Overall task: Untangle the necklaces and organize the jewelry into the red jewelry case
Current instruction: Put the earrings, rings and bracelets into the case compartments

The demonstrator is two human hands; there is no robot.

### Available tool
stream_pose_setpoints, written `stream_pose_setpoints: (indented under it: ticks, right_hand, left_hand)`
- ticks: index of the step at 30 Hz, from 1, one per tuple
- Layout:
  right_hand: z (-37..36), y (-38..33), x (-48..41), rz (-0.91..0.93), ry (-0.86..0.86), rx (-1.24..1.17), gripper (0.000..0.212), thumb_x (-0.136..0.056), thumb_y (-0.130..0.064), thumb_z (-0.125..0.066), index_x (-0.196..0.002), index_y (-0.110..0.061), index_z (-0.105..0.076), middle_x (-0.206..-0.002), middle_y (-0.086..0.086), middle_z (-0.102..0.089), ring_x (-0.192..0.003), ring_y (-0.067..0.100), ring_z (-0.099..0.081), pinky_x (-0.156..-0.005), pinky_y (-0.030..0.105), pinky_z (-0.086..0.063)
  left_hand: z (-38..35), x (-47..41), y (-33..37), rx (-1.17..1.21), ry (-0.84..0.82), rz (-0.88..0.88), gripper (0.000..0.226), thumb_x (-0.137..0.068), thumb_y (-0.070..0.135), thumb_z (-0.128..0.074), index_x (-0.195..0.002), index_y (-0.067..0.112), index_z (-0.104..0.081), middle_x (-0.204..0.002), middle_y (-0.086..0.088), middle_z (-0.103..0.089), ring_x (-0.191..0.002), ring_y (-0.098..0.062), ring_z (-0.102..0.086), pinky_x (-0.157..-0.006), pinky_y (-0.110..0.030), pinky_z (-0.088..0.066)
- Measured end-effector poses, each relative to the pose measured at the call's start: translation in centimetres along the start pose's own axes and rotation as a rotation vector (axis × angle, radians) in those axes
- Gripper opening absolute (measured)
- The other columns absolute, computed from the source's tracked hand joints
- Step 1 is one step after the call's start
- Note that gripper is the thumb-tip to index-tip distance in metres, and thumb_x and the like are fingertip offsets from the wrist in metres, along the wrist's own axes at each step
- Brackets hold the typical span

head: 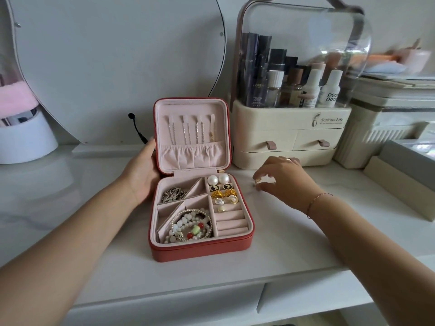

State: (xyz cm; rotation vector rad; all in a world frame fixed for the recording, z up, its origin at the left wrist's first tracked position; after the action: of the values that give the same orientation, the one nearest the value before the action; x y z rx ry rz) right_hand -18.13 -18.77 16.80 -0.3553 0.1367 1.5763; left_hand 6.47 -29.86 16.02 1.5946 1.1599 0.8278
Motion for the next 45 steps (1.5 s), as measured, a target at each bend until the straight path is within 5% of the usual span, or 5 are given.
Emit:
stream_pose_setpoints:
  ticks: [18,29,35,40,45]
  right_hand:
    - [0.1,-1.1,3.8,0.058,0.032,-0.221,0.006,-0.084,-0.017,-0.066,-0.083,-0.02,-0.071,-0.08,-0.005,-0.063,-0.072,0.011,-0.057,-0.069,0.027,-0.046]
    - [-0.3,-2.7,5.2,0.123,0.007,-0.332,0.014,-0.081,-0.018,-0.072,-0.094,-0.022,-0.074,-0.084,-0.011,-0.058,-0.071,-0.001,-0.055,-0.067,0.005,-0.035]
    - [-0.3,-3.2,5.3,0.108,0.082,-0.238,0.004,-0.083,-0.013,-0.069,-0.083,-0.016,-0.072,-0.078,-0.009,-0.058,-0.068,0.006,-0.048,-0.068,0.022,-0.035]
    - [2.4,-4.0,6.1,-0.08,0.245,-0.6,0.008,-0.078,-0.017,-0.073,-0.073,-0.022,-0.072,-0.083,-0.009,-0.064,-0.068,0.004,-0.054,-0.063,0.012,-0.04]
    - [2.9,-7.1,6.5,-0.103,0.091,-0.971,0.008,-0.077,-0.014,-0.074,-0.074,-0.021,-0.074,-0.07,0.004,-0.071,-0.063,0.016,-0.061,-0.065,0.035,-0.052]
  left_hand:
    - [0.3,-0.2,-0.3,-0.005,0.008,0.028,0.044,-0.095,0.05,-0.045,-0.127,0.025,-0.061,-0.118,-0.003,-0.069,-0.107,-0.021,-0.066,-0.091,-0.035,-0.052]
    - [0.1,0.0,-0.2,0.019,0.004,0.009,0.042,-0.097,0.044,-0.045,-0.128,0.021,-0.06,-0.117,-0.004,-0.069,-0.107,-0.02,-0.066,-0.083,-0.03,-0.055]
    - [0.3,0.0,-0.1,-0.029,-0.008,0.004,0.041,-0.097,0.046,-0.043,-0.124,0.022,-0.063,-0.118,-0.003,-0.069,-0.107,-0.019,-0.066,-0.085,-0.03,-0.054]
    - [0.1,0.1,-0.1,-0.01,-0.001,0.001,0.038,-0.098,0.044,-0.041,-0.12,0.022,-0.064,-0.115,-0.002,-0.071,-0.097,-0.015,-0.069,-0.074,-0.025,-0.057]
    - [0.0,0.0,-0.1,0.045,-0.004,0.027,0.044,-0.098,0.044,-0.043,-0.131,0.02,-0.058,-0.121,-0.006,-0.068,-0.108,-0.02,-0.065,-0.074,-0.026,-0.058]
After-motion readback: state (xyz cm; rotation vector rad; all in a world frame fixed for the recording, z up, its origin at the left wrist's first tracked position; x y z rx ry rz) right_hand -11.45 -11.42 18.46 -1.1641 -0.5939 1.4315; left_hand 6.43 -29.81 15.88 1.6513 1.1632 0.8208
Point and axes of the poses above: each hand's wrist, its own x-axis away from the middle knuckle, its own z-axis out of the back of the hand, y = z × x, the point moved 4 cm from there along -x, towards the middle knuckle
